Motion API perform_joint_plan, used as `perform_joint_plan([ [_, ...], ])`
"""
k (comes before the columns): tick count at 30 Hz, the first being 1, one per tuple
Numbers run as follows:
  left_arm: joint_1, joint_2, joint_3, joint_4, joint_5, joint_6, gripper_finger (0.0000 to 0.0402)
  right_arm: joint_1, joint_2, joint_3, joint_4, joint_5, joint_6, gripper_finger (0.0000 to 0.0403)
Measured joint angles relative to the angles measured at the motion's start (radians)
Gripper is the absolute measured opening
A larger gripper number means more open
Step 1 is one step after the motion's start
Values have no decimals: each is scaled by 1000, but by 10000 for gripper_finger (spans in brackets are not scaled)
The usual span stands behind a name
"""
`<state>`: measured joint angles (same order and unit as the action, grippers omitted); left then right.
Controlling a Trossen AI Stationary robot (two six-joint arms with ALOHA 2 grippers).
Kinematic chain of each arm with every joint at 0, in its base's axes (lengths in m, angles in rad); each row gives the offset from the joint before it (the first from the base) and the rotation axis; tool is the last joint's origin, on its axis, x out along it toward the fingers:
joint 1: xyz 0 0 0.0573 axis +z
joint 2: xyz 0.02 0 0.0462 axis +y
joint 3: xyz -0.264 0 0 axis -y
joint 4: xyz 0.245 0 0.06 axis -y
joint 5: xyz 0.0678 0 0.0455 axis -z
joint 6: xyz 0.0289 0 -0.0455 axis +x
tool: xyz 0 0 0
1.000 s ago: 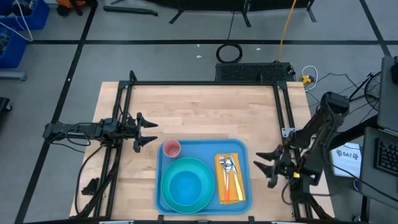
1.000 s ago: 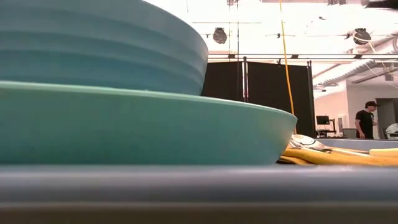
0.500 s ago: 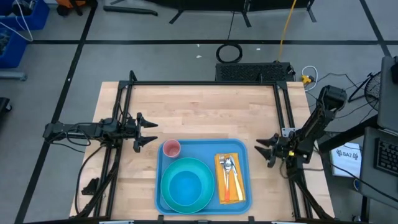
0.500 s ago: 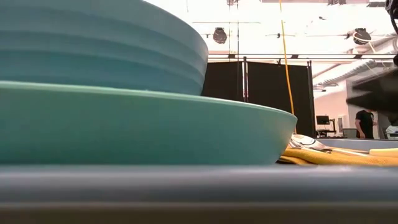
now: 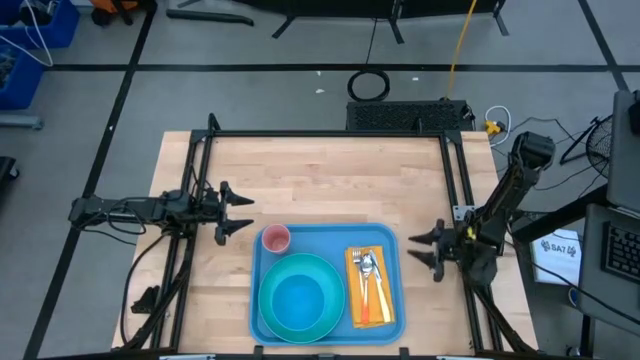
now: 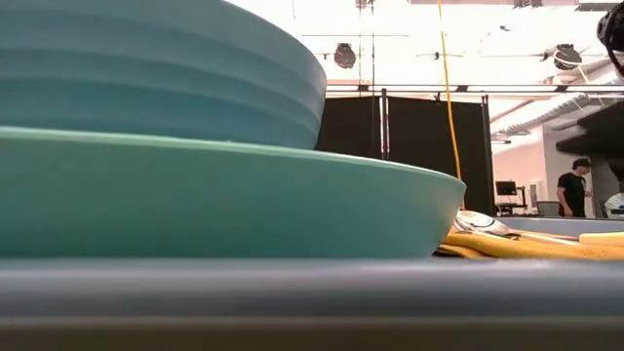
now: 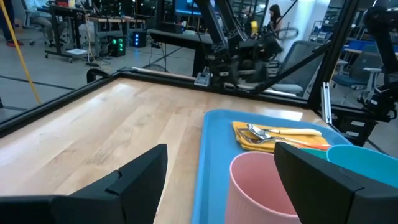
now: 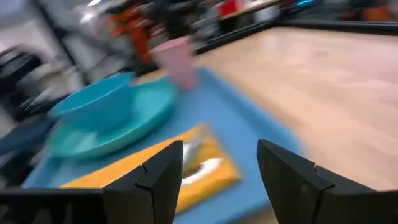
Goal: Set up tray
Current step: Return to Home Position
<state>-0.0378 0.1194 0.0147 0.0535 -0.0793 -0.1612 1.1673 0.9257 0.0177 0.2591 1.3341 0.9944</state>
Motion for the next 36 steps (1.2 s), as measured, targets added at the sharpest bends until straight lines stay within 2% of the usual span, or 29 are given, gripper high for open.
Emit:
perform_joint_plan([
  [2,0,0,0,2,0,0,301,-48,-22,0,204,-132,-262,196],
  [5,0,0,0,2,0,0,301,-161,-32,0,550,-412,-674,196],
  [7,0,0,0,2,0,0,301,-238,-34,-1,680,-606,-842,196],
  [10,0,0,0,2,0,0,301,-358,-42,-1,716,-848,-929,196],
  [18,0,0,0,2,0,0,301,-684,-107,-2,685,-1202,-950,196],
  [22,0,0,0,2,0,0,301,-781,-217,-2,611,-1276,-955,196],
  [26,0,0,0,2,0,0,301,-836,-380,-2,404,-1282,-943,196],
  [36,0,0,0,2,0,0,301,-867,-786,-2,58,-1272,-960,196],
])
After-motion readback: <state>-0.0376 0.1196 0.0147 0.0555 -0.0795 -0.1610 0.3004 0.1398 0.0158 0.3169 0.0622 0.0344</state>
